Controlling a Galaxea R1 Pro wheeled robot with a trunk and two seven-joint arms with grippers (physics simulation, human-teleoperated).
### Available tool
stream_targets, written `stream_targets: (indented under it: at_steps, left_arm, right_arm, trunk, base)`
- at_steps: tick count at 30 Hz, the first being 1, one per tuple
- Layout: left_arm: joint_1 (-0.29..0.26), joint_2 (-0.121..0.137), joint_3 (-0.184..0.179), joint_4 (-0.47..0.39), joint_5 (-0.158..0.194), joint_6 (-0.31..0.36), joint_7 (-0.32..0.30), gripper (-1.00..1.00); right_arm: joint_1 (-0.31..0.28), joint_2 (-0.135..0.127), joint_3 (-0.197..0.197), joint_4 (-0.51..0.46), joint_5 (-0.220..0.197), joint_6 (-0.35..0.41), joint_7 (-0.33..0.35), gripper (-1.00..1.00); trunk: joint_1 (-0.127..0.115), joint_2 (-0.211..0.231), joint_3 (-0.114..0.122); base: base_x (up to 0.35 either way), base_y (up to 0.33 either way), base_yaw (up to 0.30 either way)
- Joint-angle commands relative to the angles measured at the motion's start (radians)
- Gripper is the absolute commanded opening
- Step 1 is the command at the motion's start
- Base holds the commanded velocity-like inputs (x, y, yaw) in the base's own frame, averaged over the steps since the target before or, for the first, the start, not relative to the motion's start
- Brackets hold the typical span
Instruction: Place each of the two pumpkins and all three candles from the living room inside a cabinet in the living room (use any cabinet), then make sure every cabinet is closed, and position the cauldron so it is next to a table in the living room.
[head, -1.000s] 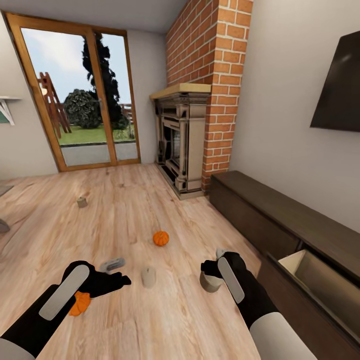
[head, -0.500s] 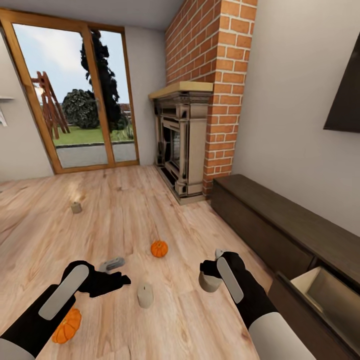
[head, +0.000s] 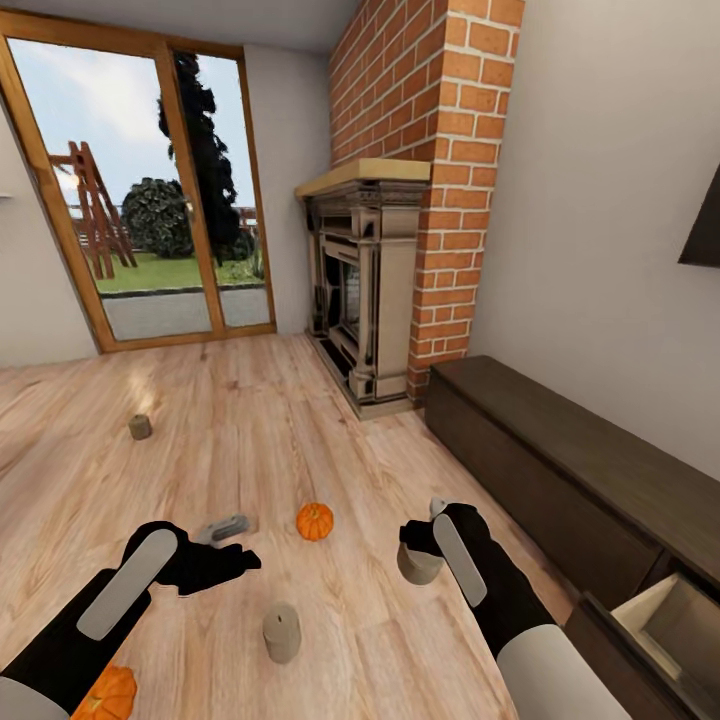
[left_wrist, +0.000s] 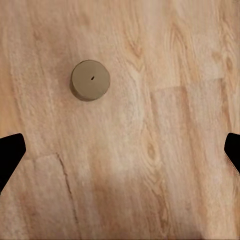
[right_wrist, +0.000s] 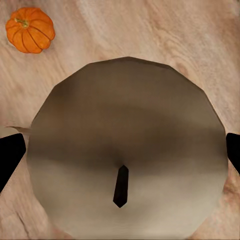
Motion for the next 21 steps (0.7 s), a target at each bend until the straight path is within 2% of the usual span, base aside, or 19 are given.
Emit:
stream_targets:
  at_steps: [1,6,12,21]
  left_arm:
    - [-0.001,0.001,-0.003,-0.001,0.010,-0.001,0.011,1.00]
    - [-0.001,0.001,-0.002,0.001,0.010,-0.001,0.012,1.00]
    - [-0.001,0.001,0.000,0.003,0.011,-0.002,0.012,1.00]
    - [-0.001,-0.001,-0.009,0.004,0.010,-0.004,0.013,1.00]
  right_arm:
    - [-0.001,0.000,0.001,-0.001,-0.009,0.001,-0.011,-1.00]
    - [-0.001,-0.002,0.001,-0.001,-0.009,0.001,-0.011,-1.00]
    - [-0.001,-0.002,0.002,-0.001,-0.009,0.001,-0.011,-1.00]
    - [-0.001,-0.003,0.002,-0.006,-0.009,0.001,-0.011,-1.00]
  trunk:
    - [0.000,0.000,-0.001]
    - [0.000,0.000,-0.001]
    - [0.000,0.000,-0.001]
    - [0.000,0.000,-0.001]
  base:
    - [0.286,-0.059,0.000]
    - [0.278,-0.101,0.000]
    - [0.271,0.081,0.000]
    - [0.061,0.016,0.000]
